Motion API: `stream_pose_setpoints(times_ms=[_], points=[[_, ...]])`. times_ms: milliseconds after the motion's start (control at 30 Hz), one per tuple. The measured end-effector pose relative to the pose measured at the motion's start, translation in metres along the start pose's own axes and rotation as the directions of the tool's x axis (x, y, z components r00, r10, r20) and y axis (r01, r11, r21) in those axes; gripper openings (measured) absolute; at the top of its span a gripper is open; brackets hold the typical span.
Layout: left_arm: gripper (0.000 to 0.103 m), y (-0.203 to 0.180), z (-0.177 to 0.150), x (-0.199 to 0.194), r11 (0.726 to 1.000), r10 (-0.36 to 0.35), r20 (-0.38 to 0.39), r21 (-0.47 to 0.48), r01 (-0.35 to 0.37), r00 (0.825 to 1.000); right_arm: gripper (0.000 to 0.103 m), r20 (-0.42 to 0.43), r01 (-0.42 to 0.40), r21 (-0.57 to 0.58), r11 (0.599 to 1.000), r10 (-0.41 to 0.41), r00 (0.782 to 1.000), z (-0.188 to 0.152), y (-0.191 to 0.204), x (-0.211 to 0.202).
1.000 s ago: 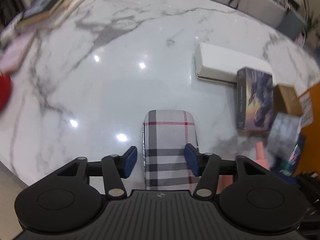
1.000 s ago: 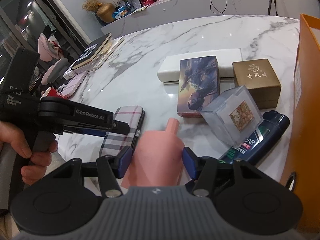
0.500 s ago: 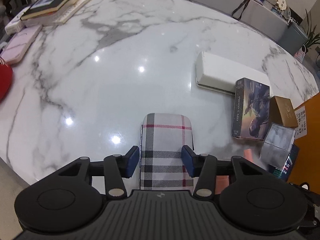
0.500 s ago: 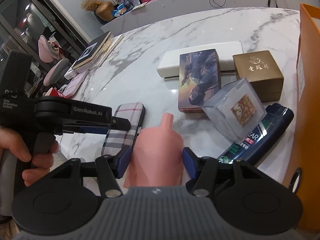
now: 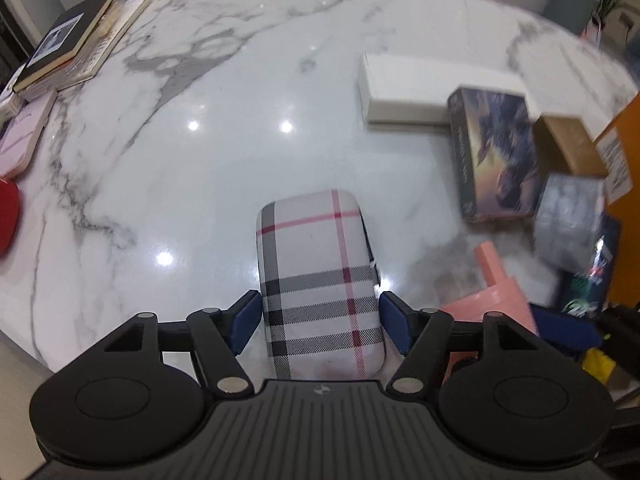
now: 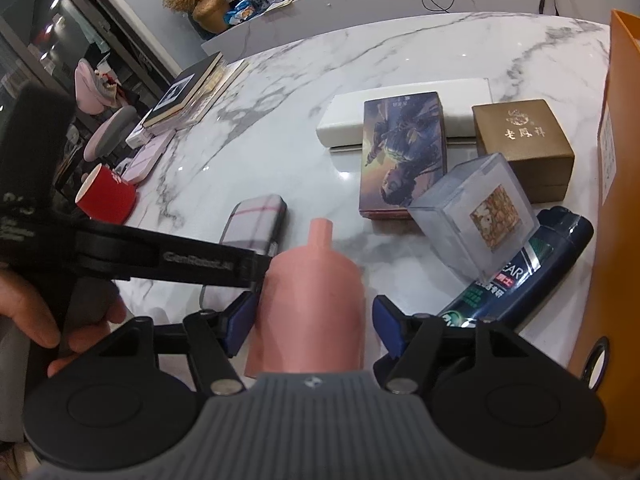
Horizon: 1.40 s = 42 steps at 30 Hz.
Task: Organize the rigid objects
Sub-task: 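Close the left tool on the plaid case while the right tool grips the pink bottle, then lift the plaid case with the left tool while the right tool carries the pink bottle toward the box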
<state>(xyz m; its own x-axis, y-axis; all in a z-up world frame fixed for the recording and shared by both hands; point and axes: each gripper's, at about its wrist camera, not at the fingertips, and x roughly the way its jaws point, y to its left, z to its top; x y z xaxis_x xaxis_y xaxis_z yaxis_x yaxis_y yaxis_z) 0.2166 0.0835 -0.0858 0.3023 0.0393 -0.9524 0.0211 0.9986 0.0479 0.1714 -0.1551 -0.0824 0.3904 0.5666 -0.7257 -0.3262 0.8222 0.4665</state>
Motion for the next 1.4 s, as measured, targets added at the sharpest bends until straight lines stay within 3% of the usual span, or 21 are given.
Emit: stream_pose_setpoints(times_ms=[33,133,333,433,567,1033,1067,1167,1267,1400], points=[[0.081,-0.001,-0.001,0.001,1.000,-0.002,-0.003,0.003,0.002,1.000,0.067,-0.002,0.003,-0.005,1.000,-0.003,1.000,0.000,0.001,0.001],[0.076,0.001,-0.001,0.000,1.000,-0.019,-0.002,-0.003,0.019,1.000,0.069,-0.003,0.012,-0.015,1.000,-0.012,1.000,-0.001,0.001,0.002],[0.073,-0.003,-0.001,-0.002,1.000,-0.011,0.006,0.010,0.011,1.000,0.070,-0.015,0.031,-0.066,0.997,-0.032,0.999,-0.003,0.009,0.005],[0.073,-0.005,-0.001,-0.005,1.000,-0.016,0.014,0.016,0.016,1.000,0.059,-0.013,0.053,-0.095,0.994,-0.054,0.998,-0.003,0.012,0.006],[0.073,-0.003,-0.001,-0.012,0.999,-0.037,0.038,0.005,0.037,0.999,0.058,-0.013,0.046,-0.074,0.996,-0.047,0.999,-0.003,0.007,0.005],[0.070,-0.008,-0.012,-0.061,0.990,-0.139,0.118,-0.009,0.141,0.983,0.058,0.099,0.036,-0.060,0.998,-0.029,0.995,0.001,0.020,-0.049],[0.031,-0.009,-0.013,-0.067,0.990,-0.136,0.131,-0.005,0.138,0.982,0.058,0.105,0.036,-0.063,0.997,-0.029,0.994,0.001,0.021,-0.053],[0.006,-0.010,-0.011,-0.084,0.981,-0.192,0.138,-0.002,0.194,0.972,0.058,0.137,0.047,-0.073,0.996,-0.036,0.990,0.001,0.024,-0.071],[0.006,-0.020,-0.010,-0.102,0.990,-0.136,0.189,0.046,0.130,0.973,0.058,0.174,0.061,-0.075,0.995,-0.047,0.984,0.000,0.025,-0.091],[0.012,-0.032,-0.010,-0.110,0.981,-0.148,0.166,0.150,0.123,0.975,0.058,0.198,0.084,-0.066,0.994,-0.070,0.978,-0.003,0.021,-0.108]])
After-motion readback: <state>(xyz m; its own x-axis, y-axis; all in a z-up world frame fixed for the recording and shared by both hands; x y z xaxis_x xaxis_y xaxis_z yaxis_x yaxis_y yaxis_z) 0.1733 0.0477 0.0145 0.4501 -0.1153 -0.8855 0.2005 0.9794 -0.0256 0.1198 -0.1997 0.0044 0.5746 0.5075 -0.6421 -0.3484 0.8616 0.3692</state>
